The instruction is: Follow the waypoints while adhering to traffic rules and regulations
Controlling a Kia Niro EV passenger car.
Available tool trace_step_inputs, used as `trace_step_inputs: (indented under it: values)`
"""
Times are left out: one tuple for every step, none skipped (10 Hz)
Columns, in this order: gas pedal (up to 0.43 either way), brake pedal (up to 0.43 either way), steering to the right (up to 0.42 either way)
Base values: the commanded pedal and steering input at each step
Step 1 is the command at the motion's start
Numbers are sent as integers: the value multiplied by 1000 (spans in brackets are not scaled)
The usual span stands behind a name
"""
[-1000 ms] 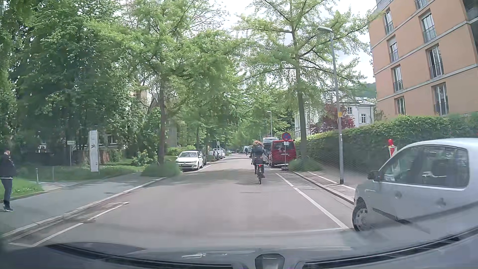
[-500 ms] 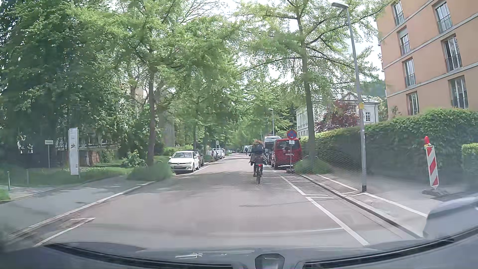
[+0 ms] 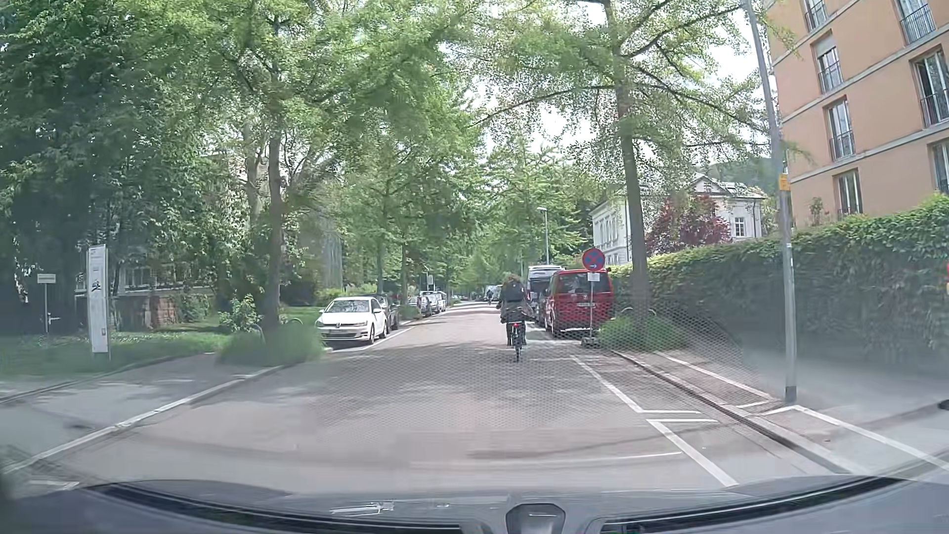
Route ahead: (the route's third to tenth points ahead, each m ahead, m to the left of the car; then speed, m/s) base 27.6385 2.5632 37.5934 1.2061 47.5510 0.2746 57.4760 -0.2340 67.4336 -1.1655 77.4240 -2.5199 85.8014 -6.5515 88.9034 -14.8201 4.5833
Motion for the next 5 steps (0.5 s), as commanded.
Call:
trace_step_inputs:
  values:
    - [20, 0, -6]
    - [20, 0, -6]
    - [20, 0, -6]
    - [20, 0, -6]
    - [20, 0, -6]
